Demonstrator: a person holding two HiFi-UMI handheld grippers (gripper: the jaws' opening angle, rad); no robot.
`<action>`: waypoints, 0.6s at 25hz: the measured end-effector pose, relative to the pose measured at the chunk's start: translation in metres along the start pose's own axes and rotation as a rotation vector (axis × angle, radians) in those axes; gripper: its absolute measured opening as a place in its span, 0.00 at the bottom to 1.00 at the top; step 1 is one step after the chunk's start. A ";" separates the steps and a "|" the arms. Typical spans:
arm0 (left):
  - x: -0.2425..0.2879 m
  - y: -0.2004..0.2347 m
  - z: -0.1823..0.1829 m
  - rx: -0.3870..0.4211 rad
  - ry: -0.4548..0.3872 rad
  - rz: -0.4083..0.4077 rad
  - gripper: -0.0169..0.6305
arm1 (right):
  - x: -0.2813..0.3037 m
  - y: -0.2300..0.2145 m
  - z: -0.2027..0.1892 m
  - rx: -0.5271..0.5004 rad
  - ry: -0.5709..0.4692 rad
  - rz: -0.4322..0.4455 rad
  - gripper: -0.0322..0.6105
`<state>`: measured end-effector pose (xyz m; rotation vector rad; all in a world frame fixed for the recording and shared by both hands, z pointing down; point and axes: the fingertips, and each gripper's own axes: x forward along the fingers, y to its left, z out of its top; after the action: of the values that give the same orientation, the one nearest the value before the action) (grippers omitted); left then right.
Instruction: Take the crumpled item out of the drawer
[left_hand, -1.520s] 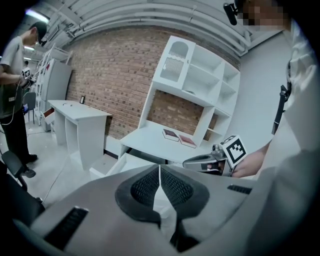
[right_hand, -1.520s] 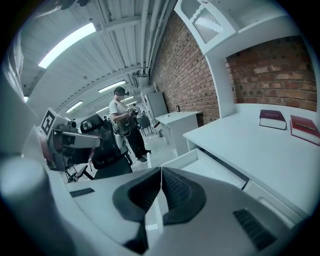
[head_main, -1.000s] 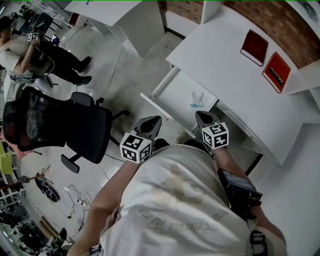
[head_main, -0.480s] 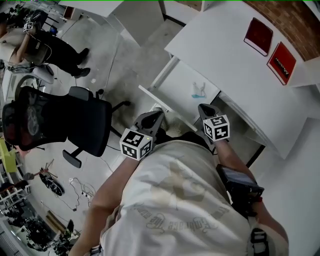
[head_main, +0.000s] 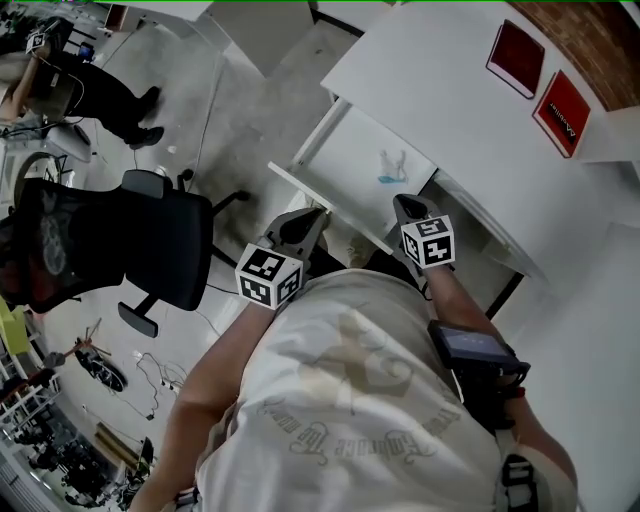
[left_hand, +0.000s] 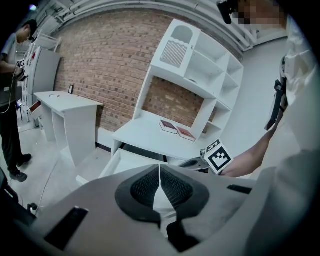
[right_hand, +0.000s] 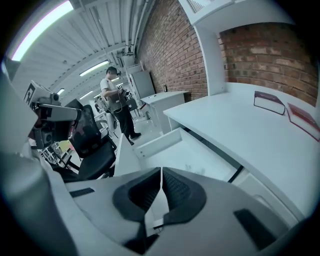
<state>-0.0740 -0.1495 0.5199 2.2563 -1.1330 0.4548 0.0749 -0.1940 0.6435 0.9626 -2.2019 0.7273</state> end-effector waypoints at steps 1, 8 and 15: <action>0.001 0.001 -0.001 0.000 0.006 -0.009 0.07 | 0.002 0.000 0.000 0.006 0.001 -0.002 0.09; 0.018 0.018 0.008 -0.005 0.036 -0.054 0.07 | 0.016 -0.013 0.004 0.026 0.044 -0.040 0.09; 0.043 0.035 0.021 0.001 0.071 -0.085 0.07 | 0.046 -0.036 0.005 0.070 0.101 -0.056 0.09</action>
<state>-0.0767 -0.2057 0.5380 2.2605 -0.9979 0.4969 0.0761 -0.2383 0.6812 0.9960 -2.0666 0.8141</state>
